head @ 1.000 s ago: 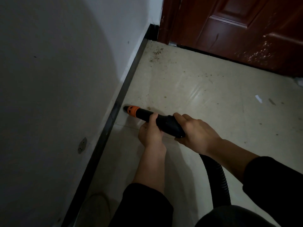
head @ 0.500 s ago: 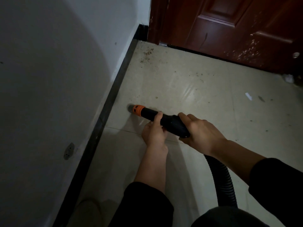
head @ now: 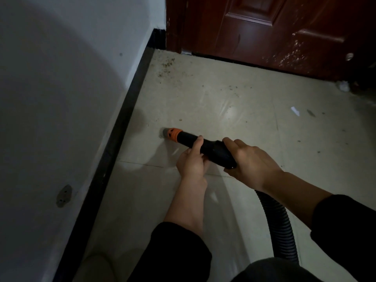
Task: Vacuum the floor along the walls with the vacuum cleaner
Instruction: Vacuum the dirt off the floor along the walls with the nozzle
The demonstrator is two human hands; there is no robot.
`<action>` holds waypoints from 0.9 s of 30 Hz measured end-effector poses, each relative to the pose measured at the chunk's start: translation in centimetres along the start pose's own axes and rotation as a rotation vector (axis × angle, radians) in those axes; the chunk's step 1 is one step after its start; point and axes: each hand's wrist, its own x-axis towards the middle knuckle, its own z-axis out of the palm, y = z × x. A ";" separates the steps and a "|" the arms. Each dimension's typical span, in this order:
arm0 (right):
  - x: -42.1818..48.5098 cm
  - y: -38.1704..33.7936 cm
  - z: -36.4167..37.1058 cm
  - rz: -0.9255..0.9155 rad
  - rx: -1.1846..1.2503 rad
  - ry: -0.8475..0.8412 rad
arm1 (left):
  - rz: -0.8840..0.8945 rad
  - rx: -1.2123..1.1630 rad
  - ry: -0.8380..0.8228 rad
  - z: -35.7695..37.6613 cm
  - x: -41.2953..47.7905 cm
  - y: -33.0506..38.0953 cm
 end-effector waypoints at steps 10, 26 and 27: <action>-2.2 1.8 -0.8 0.069 -0.034 -0.022 | -0.027 0.103 -0.020 2.0 -0.9 -2.0; 0.5 2.6 -1.9 0.034 0.078 -0.038 | -0.067 0.323 -0.049 3.3 0.1 1.9; 0.8 2.6 -1.9 0.029 0.091 -0.040 | -0.071 0.341 -0.045 3.4 0.2 2.3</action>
